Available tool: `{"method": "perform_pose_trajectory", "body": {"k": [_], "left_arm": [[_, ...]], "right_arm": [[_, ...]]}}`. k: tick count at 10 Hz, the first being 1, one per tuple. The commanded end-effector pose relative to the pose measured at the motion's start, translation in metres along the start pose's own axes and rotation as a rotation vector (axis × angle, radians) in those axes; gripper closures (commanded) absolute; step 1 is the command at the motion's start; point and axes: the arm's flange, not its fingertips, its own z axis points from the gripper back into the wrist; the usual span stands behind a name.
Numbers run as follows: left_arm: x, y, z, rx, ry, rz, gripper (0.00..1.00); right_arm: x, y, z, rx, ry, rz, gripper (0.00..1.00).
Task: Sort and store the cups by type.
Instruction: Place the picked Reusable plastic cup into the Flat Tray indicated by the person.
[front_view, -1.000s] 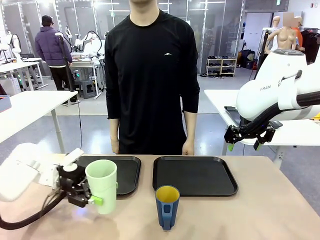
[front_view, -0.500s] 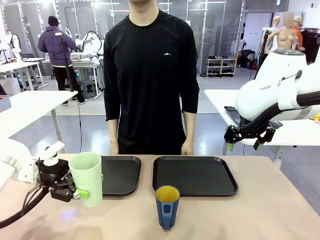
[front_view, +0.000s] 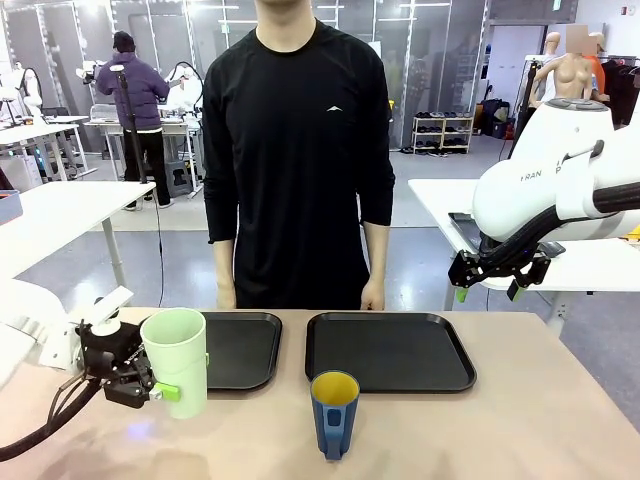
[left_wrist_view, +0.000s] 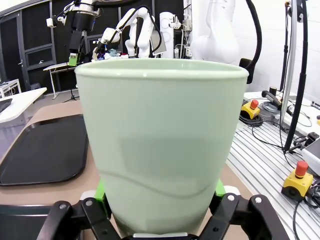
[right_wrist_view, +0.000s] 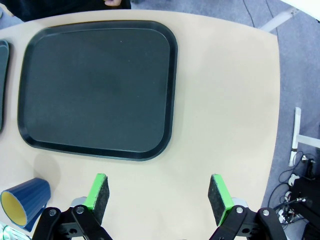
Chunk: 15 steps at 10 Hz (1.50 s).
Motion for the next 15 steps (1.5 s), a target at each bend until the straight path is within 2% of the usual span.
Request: {"method": "perform_pose_trajectory", "body": {"k": [1,15], "left_arm": [[0.0014,0.0032,-0.0004,-0.003,0.002,-0.012,0.55],[0.0014,0.0032,-0.0004,-0.003,0.002,-0.012,0.55]], "right_arm": [[0.0,-0.0011,0.0007,0.0,-0.003,-0.007,0.0],[0.0,-0.0011,0.0007,0.0,-0.003,-0.007,0.0]]}}
